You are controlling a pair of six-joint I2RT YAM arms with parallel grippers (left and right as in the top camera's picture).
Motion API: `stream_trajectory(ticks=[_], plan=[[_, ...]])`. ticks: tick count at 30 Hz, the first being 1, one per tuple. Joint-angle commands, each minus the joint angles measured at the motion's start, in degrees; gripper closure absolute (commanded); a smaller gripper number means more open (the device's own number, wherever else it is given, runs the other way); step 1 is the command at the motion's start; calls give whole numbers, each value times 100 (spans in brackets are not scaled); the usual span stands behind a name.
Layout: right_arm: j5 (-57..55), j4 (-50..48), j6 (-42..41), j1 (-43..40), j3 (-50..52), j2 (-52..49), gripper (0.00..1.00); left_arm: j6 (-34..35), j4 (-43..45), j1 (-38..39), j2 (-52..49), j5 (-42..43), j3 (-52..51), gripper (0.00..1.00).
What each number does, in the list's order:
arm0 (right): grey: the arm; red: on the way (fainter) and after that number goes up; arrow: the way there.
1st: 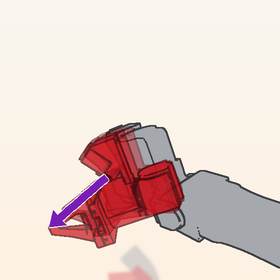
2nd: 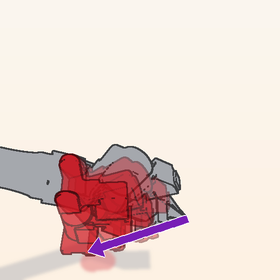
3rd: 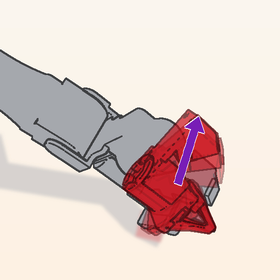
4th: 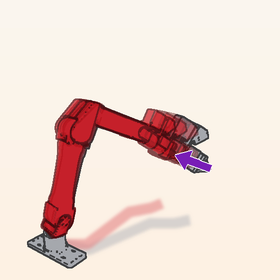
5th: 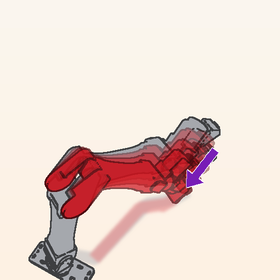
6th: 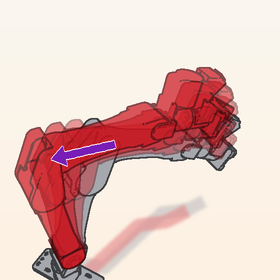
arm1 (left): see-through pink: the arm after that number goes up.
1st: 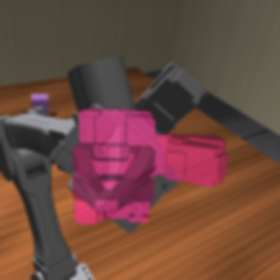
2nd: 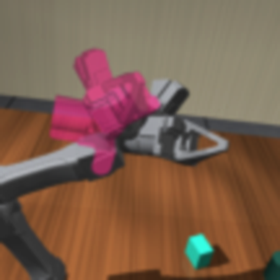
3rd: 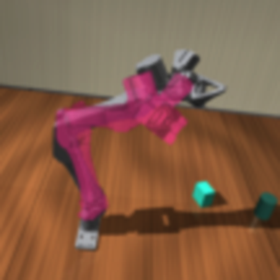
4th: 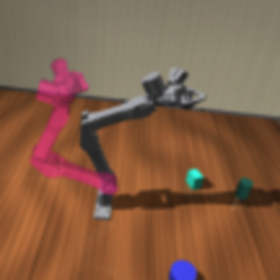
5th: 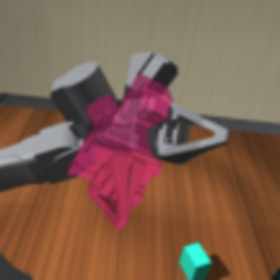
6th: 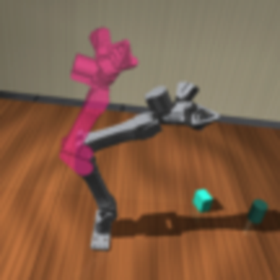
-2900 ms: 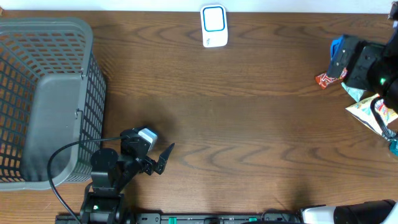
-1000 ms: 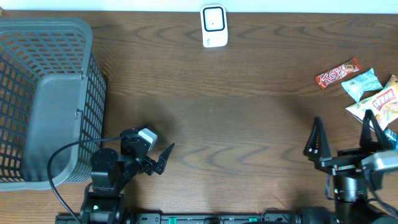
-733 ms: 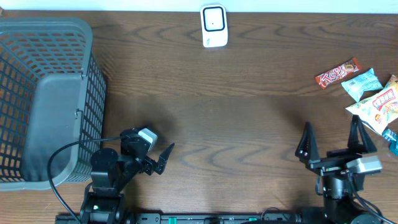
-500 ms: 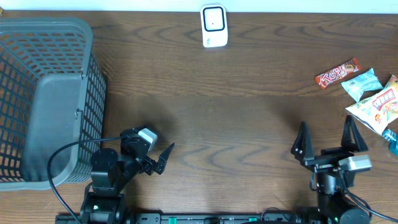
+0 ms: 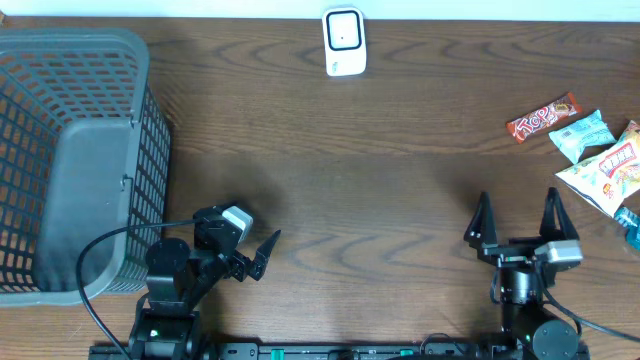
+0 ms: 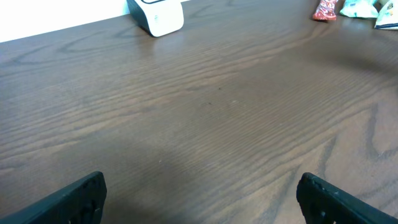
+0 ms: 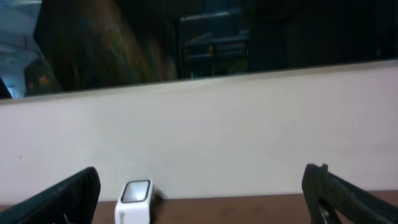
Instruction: Scan the item barcode
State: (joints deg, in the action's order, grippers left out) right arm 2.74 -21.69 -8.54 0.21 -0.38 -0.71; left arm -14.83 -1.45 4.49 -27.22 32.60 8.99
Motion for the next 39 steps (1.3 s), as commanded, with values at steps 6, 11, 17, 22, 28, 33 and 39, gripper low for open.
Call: stream_trajectory(ticks=[6,11,17,22,28,33,39], plan=[[-404,1104,55,-76,7,44,1,50,15,-20,24,-26,-15,2],[-557,1687,96,-76,7,44,1,50,15,-20,24,-26,-15,2],[-732,2581,138,-76,7,44,1,50,15,-20,24,-26,-15,2],[-691,2579,352,-76,9,44,1,50,15,-20,26,-26,-15,2],[-603,2588,348,-76,9,44,1,50,15,-20,24,-26,-15,2],[-592,2592,348,-76,9,44,1,50,15,-20,26,-26,-15,2],[-433,2583,328,-81,9,44,1,50,15,-20,24,-26,-15,2]])
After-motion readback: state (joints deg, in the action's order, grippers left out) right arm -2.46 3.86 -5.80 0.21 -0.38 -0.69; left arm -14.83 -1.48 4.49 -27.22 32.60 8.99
